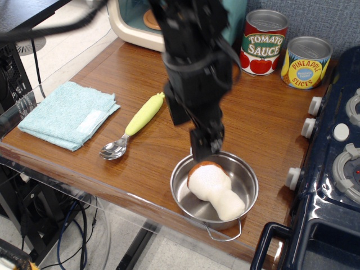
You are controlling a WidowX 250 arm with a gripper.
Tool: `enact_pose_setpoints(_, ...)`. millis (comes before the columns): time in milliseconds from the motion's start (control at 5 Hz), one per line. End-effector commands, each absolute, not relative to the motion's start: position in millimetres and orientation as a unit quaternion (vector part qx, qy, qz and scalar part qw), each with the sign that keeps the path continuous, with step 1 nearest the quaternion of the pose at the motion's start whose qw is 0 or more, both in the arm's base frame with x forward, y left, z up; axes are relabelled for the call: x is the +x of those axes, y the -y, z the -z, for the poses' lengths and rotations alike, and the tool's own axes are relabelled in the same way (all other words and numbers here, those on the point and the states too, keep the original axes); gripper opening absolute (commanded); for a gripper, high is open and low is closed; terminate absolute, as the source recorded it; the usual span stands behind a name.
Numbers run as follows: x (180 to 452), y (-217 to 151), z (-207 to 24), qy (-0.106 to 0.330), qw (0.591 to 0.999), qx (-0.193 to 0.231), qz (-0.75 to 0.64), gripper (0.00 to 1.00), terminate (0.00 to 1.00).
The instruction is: MOVE THE BLENDER INSIDE THE VESSEL
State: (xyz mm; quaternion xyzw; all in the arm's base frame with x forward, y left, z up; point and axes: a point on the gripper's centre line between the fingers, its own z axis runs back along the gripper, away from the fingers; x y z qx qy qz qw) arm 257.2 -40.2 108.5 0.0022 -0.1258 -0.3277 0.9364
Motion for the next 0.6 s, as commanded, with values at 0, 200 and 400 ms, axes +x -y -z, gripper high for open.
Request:
enact_pose_setpoints(0,245.4,34.3,-124.8,0.145,0.933,0.005,0.330,1.00,0.00)
enact_pose_setpoints(200,245.4,34.3,-124.8,0.145,0.933,0.005,0.330,1.00,0.00)
enact_pose_setpoints(400,245.4,34.3,-124.8,0.145,0.933,0.005,0.330,1.00,1.00)
